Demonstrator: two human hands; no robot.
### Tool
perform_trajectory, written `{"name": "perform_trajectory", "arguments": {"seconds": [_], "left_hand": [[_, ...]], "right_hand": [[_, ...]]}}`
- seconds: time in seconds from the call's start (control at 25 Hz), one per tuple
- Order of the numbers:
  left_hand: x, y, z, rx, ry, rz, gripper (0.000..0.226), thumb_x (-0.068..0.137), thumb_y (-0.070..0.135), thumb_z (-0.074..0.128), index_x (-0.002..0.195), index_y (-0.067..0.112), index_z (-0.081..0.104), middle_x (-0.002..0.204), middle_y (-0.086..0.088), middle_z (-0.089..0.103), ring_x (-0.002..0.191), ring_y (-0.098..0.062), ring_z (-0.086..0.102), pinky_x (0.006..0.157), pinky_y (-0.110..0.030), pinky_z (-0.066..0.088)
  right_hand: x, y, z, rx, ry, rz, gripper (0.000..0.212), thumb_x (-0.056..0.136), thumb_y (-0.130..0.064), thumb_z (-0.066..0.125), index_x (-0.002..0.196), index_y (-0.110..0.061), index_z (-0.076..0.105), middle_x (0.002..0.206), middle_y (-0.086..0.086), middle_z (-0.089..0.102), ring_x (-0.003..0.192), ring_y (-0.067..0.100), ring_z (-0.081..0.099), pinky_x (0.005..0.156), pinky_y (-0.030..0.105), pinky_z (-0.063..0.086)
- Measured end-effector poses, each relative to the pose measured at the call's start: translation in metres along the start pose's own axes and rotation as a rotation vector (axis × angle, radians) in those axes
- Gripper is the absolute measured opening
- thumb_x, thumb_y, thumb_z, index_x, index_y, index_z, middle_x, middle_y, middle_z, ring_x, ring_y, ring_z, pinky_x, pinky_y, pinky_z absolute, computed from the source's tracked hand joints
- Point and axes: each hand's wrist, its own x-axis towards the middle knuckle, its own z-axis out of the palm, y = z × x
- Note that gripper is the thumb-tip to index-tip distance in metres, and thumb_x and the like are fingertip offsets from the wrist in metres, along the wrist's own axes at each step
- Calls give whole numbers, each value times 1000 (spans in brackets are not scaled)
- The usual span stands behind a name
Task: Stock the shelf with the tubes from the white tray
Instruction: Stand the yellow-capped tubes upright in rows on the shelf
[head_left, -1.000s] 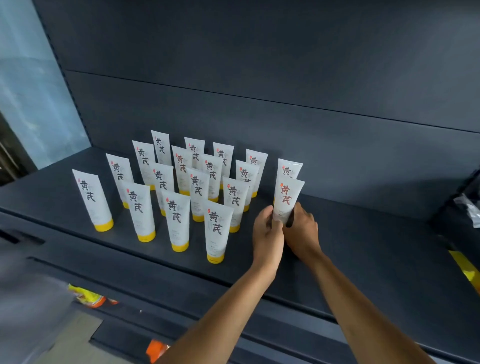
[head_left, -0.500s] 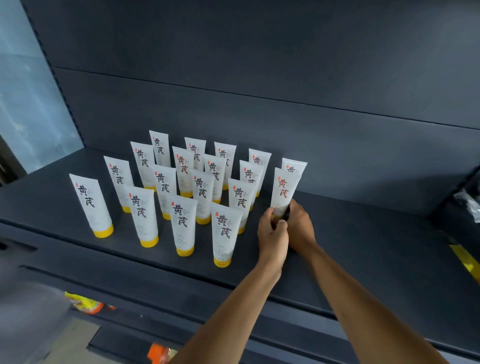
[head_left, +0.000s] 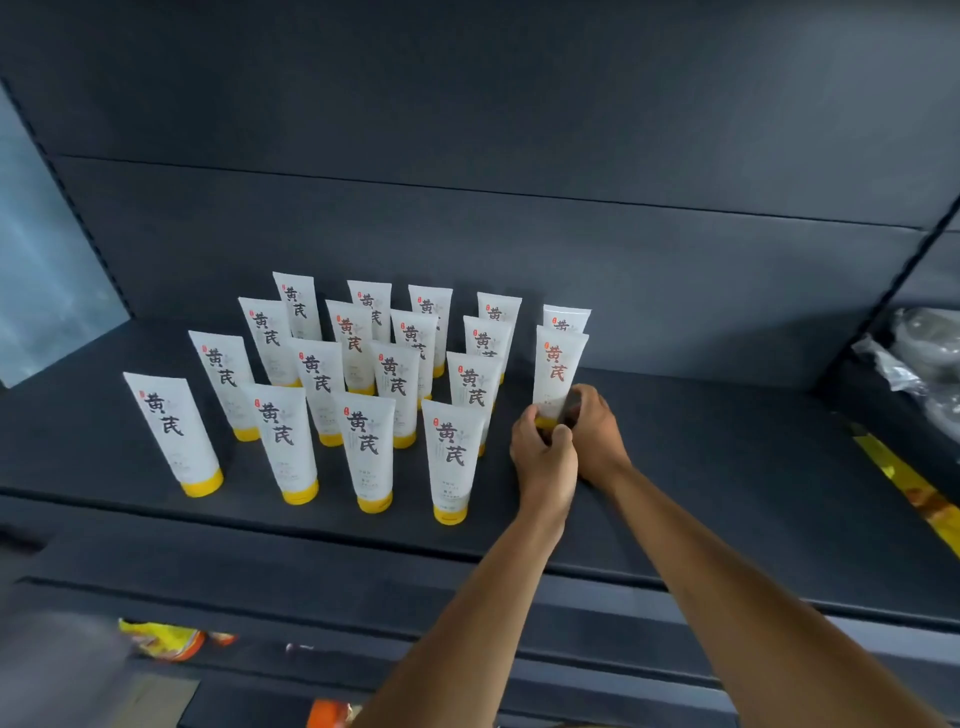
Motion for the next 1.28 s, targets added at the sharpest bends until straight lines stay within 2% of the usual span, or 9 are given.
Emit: {"name": "perform_trajectory", "arguments": {"seconds": [0.12,0.28,0.44,0.52,0.6,0.68,0.96,1.08,1.28], "left_hand": [[-8,7,-5,45,-15,19,53,82,27,50,134,21,56,133,-4,58,126,-21,55,112,-46,46],[-38,7,-15,14,-108,63,47,97,11,51,143,17,51,144,-1,46,136,-18,44,117,-40,37],[-109,4,-38,-32,-232,140,40,101,7,52,135,27,54,144,4,48,134,-9,46,104,-19,40],[-156,0,-58,-4,-258,234,35,102,9,52,132,24,57,140,5,53,131,-7,50,96,-12,44],[-202,-19,-77,30,-276,272,33,100,14,51,131,18,59,136,5,57,128,-10,54,97,-22,50],[-238,-55,-89,55,-300,231,30,99,15,52,129,15,59,132,3,60,124,-16,57,97,-32,53],[-300,-238,-97,318,-116,-205,20,95,15,58,112,21,65,119,6,66,106,-5,61,85,-35,53],[-304,-314,-88,512,-211,-292,19,96,12,59,105,28,61,116,8,59,112,-10,58,89,-34,51],[-270,-425,-60,950,-483,-238,29,93,18,63,119,6,63,122,-10,60,120,-28,55,100,-37,46]], "right_hand": [[-23,4,-10,-24,30,15,75,85,-33,74,147,-10,40,137,9,50,123,25,55,103,43,50],[-77,17,-32,-77,118,-42,60,84,-20,73,139,-16,49,119,-3,52,108,18,56,98,42,51],[-151,35,-60,-74,233,-163,47,87,-13,72,130,-17,56,111,-6,55,101,17,56,94,44,50],[-194,43,-74,-63,279,-199,43,89,-12,72,129,-18,56,109,-6,55,96,16,55,88,37,51],[-241,58,-85,-36,289,-195,40,91,-11,70,128,-19,56,109,-5,55,90,13,54,82,24,48],[-285,84,-90,-1,287,-167,37,91,-9,69,125,-17,58,109,-4,55,86,10,53,79,14,42],[-395,230,-52,-46,78,147,30,87,-2,70,115,-10,62,106,-1,56,80,5,48,69,5,41],[-425,304,-13,-89,-55,351,33,89,-6,70,120,-9,62,114,4,60,85,13,56,71,12,47],[-451,404,52,-151,-282,463,35,92,-8,60,127,-12,57,122,10,60,95,23,64,81,49,58]]}}
